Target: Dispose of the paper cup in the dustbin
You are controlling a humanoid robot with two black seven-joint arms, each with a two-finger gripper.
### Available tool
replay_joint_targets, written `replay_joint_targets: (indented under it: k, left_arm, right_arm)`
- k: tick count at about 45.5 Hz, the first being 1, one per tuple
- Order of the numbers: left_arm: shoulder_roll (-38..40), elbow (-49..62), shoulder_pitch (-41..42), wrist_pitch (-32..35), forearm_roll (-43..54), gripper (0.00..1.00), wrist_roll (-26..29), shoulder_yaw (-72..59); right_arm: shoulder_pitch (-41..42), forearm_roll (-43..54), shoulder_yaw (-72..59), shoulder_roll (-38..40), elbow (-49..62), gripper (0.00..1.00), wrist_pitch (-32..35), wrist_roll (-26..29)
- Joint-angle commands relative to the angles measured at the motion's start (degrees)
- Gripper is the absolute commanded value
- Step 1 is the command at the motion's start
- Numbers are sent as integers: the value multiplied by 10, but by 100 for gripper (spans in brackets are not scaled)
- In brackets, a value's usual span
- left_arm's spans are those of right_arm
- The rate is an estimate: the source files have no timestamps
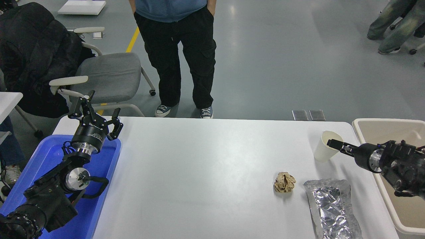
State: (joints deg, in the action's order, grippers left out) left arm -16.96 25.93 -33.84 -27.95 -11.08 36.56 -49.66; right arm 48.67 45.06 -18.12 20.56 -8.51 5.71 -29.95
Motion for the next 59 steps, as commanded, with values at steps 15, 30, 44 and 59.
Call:
replay_joint_targets:
  k: [15, 30, 44, 59]
  left_arm:
    - [0, 0, 0, 0, 0, 100, 0, 0]
    - [0, 0, 0, 0, 0, 100, 0, 0]
    - [0, 0, 0, 0, 0, 100, 0, 0]
    - [0, 0, 0, 0, 0, 100, 0, 0]
  right_arm:
    - [20, 0, -67, 1, 4, 0, 6, -6]
    - [44, -4, -83, 1, 2, 0, 25, -32]
    - [119, -6, -81, 47, 1, 0, 102, -58]
    - [195, -6, -82, 122, -3, 0, 178, -80]
